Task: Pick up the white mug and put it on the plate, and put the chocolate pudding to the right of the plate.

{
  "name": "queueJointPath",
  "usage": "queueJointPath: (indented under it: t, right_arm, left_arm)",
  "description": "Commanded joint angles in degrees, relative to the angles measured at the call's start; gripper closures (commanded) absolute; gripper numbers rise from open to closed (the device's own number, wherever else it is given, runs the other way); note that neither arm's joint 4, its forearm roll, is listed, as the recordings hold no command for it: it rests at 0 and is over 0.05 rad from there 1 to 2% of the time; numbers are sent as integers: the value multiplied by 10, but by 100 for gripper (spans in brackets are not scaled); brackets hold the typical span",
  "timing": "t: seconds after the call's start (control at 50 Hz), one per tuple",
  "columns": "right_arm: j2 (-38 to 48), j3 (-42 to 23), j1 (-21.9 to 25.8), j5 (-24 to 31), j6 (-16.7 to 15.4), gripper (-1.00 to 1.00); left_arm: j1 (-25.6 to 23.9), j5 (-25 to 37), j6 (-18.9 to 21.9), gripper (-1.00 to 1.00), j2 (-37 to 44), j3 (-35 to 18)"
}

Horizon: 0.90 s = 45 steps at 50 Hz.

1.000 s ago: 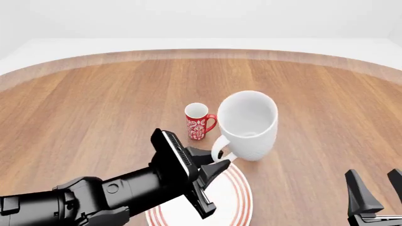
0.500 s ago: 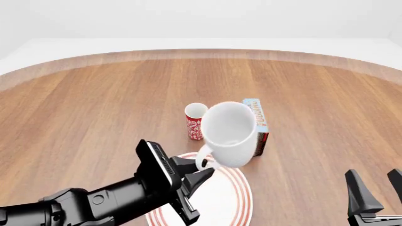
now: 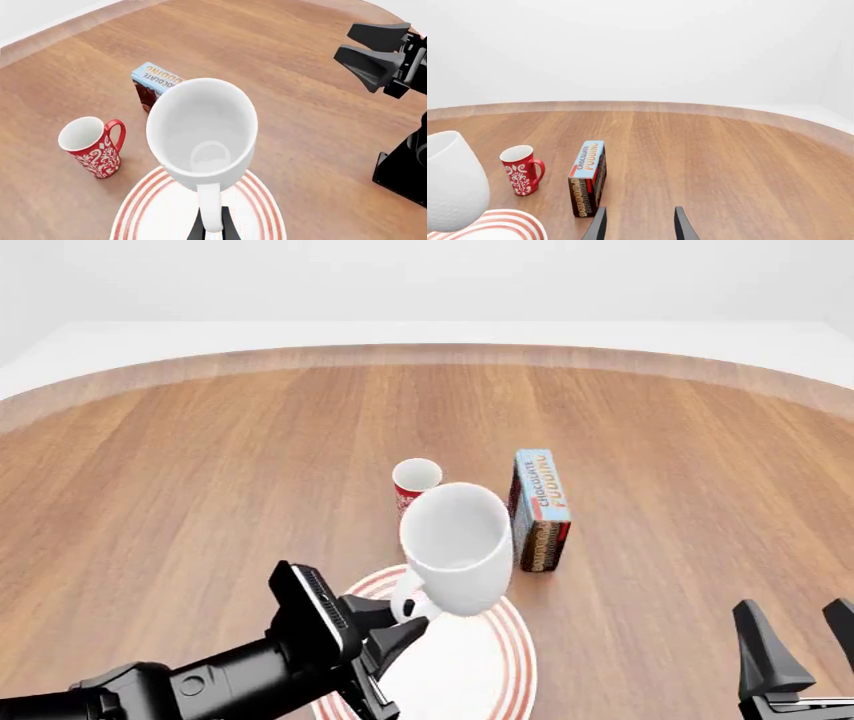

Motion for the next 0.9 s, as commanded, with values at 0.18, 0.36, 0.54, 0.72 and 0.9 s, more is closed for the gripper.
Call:
queueJointPath:
  t: [0.18,0.36,0.54,0.72,0.9]
  right_arm:
    - [0,0,0,0,0,-100]
    - [0,0,0,0,0,-100]
    - [0,0,0,0,0,-100]
    - [0,0,0,0,0,-100]
    - [0,0,0,0,0,-100]
  left_arm:
    - [15,-9,-11,100,-1,33]
    - [17,-28,-24,100,14,51]
    - [20,-36,-33,100,26,62]
    - [22,-53,-42,100,46,78]
    - [21,-69,-47,100,66,85]
